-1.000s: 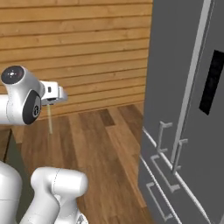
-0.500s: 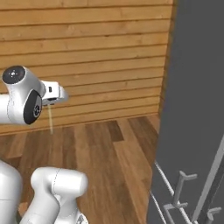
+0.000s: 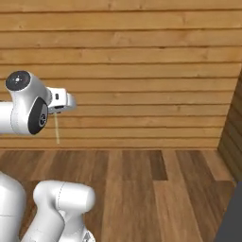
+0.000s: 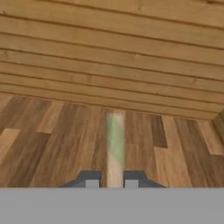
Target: Take a straw from the drawer in front and place it inside the glass cup on the dining counter.
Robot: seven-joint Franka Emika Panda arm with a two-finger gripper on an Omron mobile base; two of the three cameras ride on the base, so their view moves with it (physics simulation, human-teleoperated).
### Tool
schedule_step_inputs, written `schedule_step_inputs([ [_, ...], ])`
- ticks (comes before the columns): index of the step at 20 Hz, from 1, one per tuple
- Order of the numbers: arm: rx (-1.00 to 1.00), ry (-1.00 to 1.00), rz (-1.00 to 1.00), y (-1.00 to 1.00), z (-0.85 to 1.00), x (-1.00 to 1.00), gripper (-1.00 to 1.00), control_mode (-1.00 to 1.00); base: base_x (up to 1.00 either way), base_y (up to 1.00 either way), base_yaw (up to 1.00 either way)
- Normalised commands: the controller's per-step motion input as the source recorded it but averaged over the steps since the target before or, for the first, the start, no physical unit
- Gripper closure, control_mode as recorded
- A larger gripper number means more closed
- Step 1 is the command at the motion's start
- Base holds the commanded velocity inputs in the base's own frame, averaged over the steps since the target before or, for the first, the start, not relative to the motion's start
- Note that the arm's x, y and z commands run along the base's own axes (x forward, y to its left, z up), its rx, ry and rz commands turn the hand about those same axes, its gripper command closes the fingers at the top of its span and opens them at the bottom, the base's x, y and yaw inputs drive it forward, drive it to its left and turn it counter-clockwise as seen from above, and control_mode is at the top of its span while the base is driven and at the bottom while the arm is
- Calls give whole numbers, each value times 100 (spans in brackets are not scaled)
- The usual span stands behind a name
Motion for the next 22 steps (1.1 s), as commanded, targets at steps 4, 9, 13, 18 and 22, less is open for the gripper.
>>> schedule_step_inputs([
  [4, 0, 0, 0, 0, 0, 0, 100, 100, 100, 1, 45],
  [9, 0, 0, 0, 0, 0, 0, 100, 100, 100, 0, 45],
  [13, 0, 0, 0, 0, 0, 0, 100, 100, 100, 0, 51],
  [18, 0, 0, 0, 0, 0, 0, 100, 100, 100, 0, 57],
  [22, 0, 0, 0, 0, 0, 0, 100, 100, 100, 0, 60],
])
